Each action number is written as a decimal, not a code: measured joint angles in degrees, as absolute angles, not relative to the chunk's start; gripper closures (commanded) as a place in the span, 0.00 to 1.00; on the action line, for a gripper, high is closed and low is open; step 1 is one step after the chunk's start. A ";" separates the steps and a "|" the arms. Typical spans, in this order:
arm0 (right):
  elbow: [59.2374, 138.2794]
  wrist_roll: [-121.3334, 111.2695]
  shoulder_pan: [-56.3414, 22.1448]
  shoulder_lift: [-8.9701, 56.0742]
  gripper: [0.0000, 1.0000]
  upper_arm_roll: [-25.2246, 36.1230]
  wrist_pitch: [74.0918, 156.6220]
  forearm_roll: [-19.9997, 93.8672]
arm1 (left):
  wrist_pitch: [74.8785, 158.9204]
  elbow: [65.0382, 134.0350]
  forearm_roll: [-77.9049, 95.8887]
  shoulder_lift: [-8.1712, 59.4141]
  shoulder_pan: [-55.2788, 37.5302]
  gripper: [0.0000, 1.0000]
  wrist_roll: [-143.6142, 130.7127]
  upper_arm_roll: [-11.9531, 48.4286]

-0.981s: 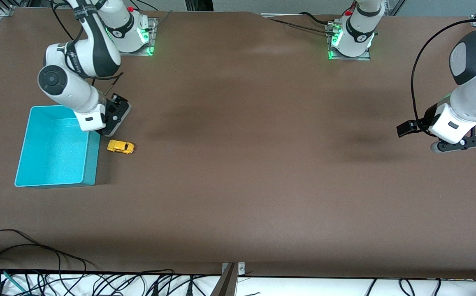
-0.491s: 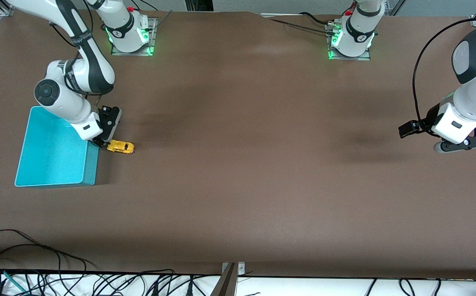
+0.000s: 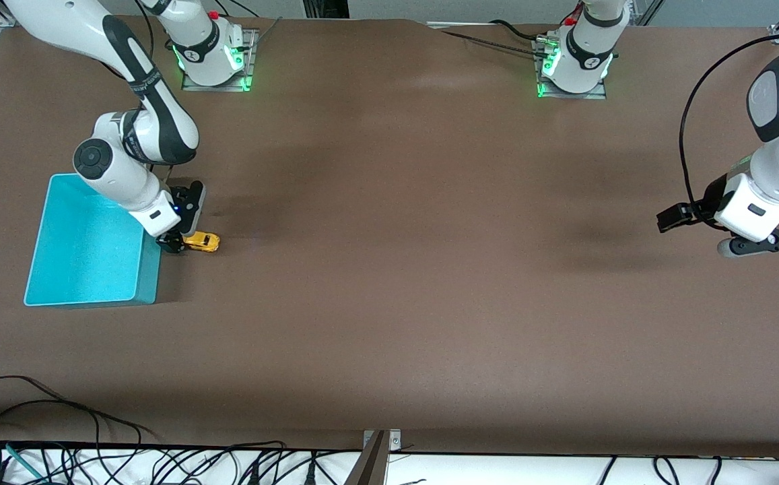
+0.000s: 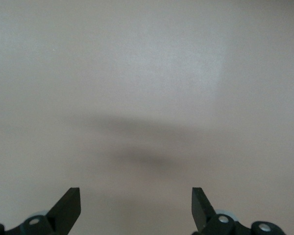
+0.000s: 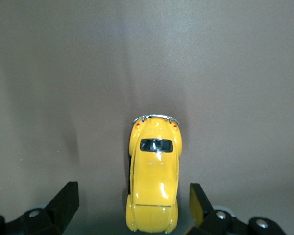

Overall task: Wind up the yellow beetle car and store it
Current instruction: 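Lift the car with the right gripper and carry it over the bin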

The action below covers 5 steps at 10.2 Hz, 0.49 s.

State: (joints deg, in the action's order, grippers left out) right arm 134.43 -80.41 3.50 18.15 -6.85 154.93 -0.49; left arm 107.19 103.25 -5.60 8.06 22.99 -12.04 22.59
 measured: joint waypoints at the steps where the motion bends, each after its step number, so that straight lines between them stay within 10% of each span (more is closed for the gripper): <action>1: 134.44 -80.69 3.50 18.58 0.00 -6.87 155.89 -0.49 | 107.19 103.17 -5.60 8.25 22.99 0.00 -12.04 22.59; 3: 134.44 -80.95 3.49 19.60 0.19 -7.25 157.38 -0.49 | 107.19 103.17 -5.60 8.40 22.99 0.00 -12.04 22.60; 5: 134.44 -80.99 3.47 19.86 0.66 -7.53 157.73 -0.49 | 107.19 103.16 -5.60 8.49 22.99 0.00 -12.04 22.62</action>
State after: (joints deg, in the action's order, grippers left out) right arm 134.44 -80.99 3.47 19.86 -7.53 157.73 -0.49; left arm 107.19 103.16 -5.60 8.49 22.99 -12.04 22.62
